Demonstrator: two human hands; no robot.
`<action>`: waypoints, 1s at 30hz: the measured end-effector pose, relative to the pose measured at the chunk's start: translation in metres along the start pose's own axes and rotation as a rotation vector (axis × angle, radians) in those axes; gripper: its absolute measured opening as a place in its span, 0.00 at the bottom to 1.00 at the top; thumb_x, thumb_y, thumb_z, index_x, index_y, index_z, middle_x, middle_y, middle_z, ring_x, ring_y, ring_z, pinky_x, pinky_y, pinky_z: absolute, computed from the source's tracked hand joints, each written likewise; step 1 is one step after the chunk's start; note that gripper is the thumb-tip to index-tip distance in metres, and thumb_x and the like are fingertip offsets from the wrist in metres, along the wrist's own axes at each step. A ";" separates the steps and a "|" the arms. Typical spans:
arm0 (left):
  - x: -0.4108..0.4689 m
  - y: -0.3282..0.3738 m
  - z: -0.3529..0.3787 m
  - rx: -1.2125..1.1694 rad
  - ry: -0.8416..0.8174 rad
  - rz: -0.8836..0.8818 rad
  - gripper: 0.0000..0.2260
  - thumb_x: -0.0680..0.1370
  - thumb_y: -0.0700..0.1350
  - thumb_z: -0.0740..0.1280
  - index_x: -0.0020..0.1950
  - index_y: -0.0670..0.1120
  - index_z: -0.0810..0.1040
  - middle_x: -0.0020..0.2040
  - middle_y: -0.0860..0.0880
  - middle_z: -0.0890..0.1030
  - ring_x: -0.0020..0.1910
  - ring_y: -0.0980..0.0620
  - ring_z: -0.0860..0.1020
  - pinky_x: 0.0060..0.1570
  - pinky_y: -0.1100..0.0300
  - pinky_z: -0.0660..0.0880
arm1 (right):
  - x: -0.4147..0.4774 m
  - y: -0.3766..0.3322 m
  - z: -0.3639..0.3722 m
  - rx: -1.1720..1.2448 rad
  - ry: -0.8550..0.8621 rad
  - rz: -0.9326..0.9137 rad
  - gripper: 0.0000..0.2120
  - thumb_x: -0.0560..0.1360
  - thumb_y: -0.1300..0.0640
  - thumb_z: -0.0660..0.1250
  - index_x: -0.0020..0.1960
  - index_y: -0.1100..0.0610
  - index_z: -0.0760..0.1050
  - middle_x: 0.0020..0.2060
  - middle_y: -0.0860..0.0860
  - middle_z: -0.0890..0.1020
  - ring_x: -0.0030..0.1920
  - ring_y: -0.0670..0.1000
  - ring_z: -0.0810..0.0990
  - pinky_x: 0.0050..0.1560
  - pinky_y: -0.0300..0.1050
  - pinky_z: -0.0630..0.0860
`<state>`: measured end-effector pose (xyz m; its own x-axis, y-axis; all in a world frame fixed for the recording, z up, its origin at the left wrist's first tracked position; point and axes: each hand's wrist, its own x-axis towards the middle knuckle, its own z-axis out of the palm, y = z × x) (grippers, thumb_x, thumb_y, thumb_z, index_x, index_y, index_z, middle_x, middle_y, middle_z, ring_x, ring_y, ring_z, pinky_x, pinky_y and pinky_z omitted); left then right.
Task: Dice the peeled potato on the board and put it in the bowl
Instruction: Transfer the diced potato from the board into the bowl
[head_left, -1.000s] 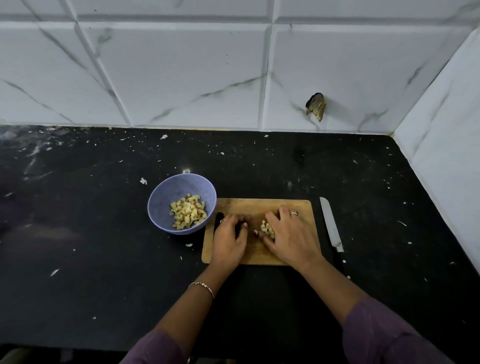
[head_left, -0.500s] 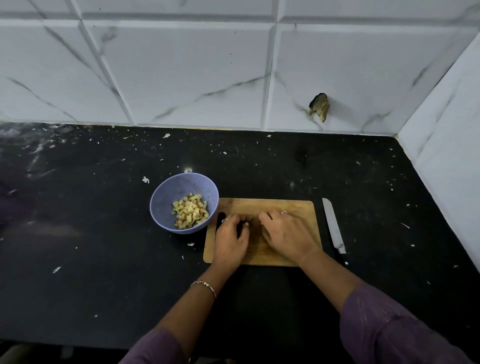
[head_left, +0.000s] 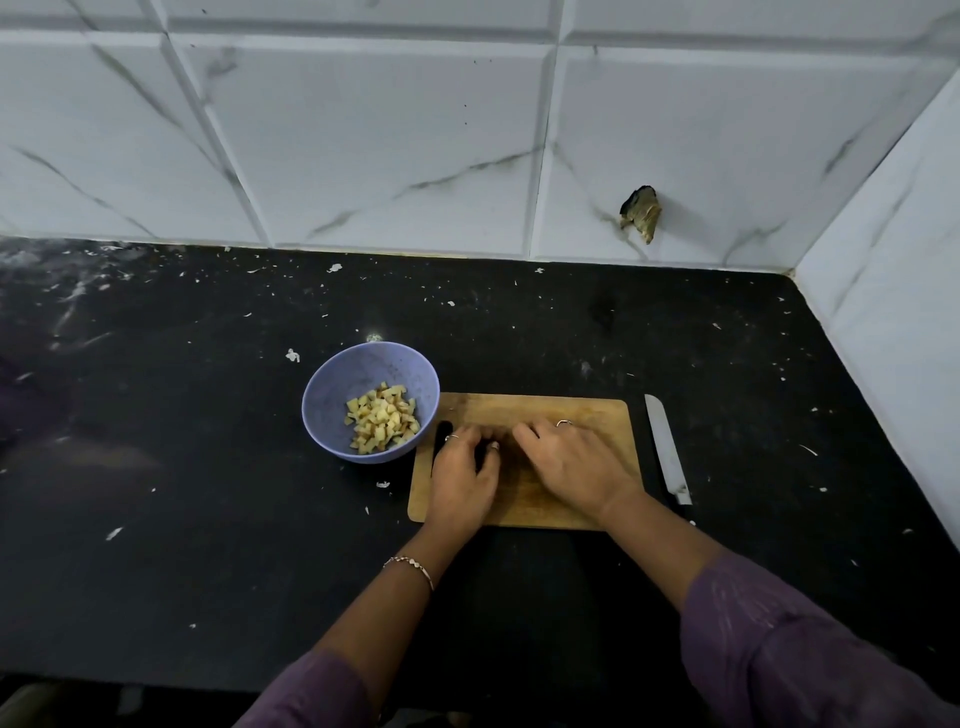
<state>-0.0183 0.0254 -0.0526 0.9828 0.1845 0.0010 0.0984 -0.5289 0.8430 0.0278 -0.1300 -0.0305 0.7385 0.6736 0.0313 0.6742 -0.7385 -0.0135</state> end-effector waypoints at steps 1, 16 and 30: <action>0.000 0.000 0.000 -0.005 -0.001 0.000 0.07 0.80 0.40 0.64 0.55 0.48 0.79 0.51 0.56 0.78 0.50 0.62 0.74 0.51 0.68 0.69 | -0.001 0.000 0.000 -0.003 0.000 -0.003 0.08 0.81 0.62 0.59 0.58 0.54 0.70 0.46 0.52 0.78 0.37 0.49 0.77 0.35 0.43 0.78; -0.008 0.022 -0.002 -0.187 0.113 0.063 0.08 0.82 0.41 0.62 0.57 0.50 0.78 0.51 0.58 0.79 0.54 0.63 0.75 0.54 0.66 0.72 | 0.011 0.004 -0.029 0.998 0.293 0.749 0.19 0.83 0.49 0.59 0.42 0.61 0.75 0.31 0.51 0.77 0.32 0.48 0.75 0.30 0.34 0.69; 0.015 0.079 -0.028 -0.308 0.184 0.191 0.18 0.79 0.56 0.59 0.66 0.51 0.75 0.60 0.55 0.78 0.59 0.63 0.74 0.58 0.69 0.70 | 0.054 -0.066 -0.090 2.385 0.161 0.870 0.17 0.85 0.54 0.53 0.50 0.61 0.77 0.44 0.56 0.81 0.46 0.51 0.81 0.50 0.42 0.78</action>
<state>-0.0003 0.0099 0.0288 0.9320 0.2668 0.2454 -0.1615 -0.3005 0.9400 0.0224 -0.0476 0.0623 0.7856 0.3200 -0.5296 -0.6067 0.5660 -0.5581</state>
